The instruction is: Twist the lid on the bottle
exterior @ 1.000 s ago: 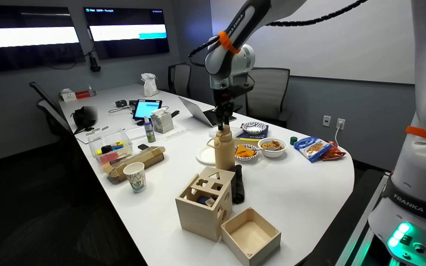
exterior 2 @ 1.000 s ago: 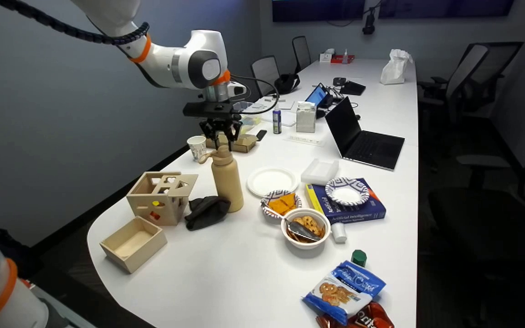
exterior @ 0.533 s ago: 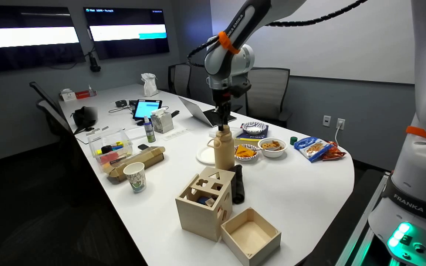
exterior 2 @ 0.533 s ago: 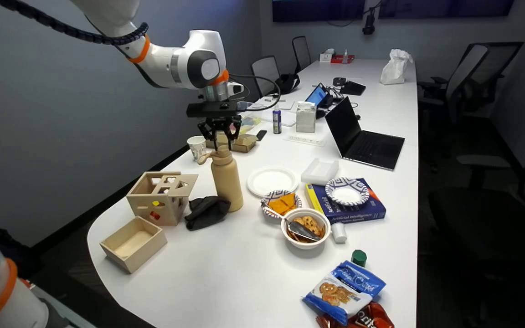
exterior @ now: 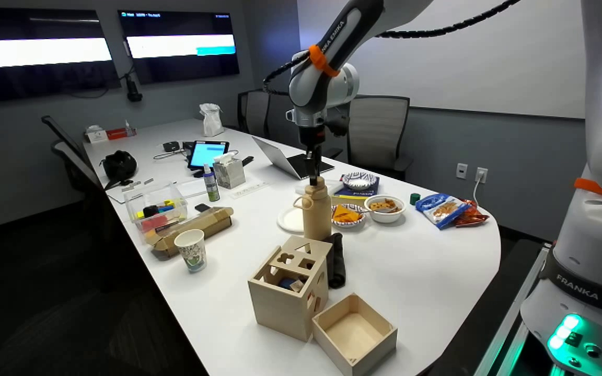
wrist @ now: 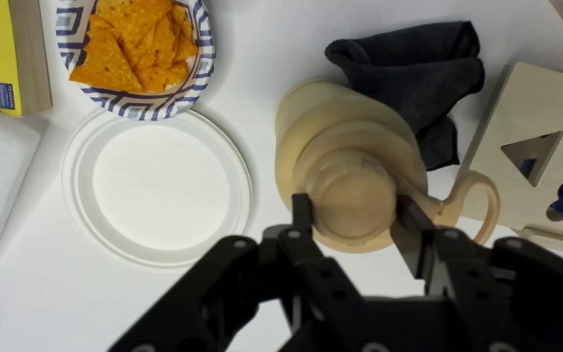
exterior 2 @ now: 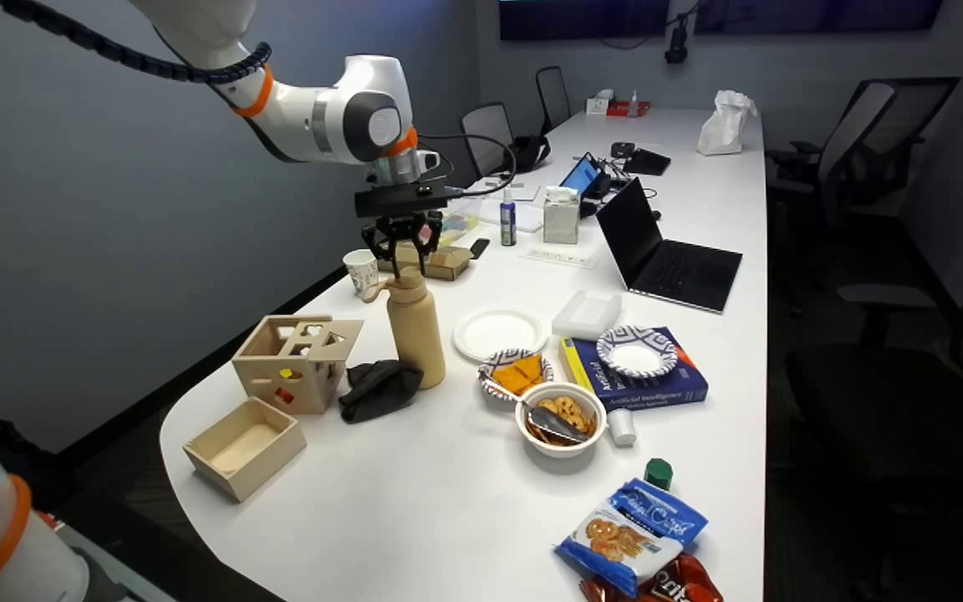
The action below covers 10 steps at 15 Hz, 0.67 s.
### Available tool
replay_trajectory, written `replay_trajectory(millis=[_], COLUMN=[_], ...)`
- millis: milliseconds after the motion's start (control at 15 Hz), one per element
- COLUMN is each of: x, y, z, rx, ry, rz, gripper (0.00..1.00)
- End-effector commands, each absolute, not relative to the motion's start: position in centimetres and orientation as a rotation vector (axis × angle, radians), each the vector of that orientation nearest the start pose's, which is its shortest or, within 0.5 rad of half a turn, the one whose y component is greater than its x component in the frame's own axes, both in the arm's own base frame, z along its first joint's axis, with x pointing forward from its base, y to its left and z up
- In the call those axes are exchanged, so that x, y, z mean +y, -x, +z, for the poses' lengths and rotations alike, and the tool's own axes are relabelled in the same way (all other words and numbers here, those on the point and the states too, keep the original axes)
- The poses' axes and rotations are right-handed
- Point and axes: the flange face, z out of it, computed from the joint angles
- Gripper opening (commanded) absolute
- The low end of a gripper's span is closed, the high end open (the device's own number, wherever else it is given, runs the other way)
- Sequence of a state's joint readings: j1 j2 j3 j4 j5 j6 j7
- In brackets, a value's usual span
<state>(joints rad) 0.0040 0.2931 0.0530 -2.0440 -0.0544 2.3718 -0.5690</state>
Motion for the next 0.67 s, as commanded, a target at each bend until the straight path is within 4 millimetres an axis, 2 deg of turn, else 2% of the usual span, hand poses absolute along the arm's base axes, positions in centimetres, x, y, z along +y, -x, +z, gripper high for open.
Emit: replay_trajectory(millis=[0, 600], x=[3.46, 3.38], y=[-59.27, -59.14], z=[29.11, 29.17], rx=[-1.236, -1.592], ry=[2.934, 2.78], rz=[0.003, 0.023], gripper=[0.2, 0.2])
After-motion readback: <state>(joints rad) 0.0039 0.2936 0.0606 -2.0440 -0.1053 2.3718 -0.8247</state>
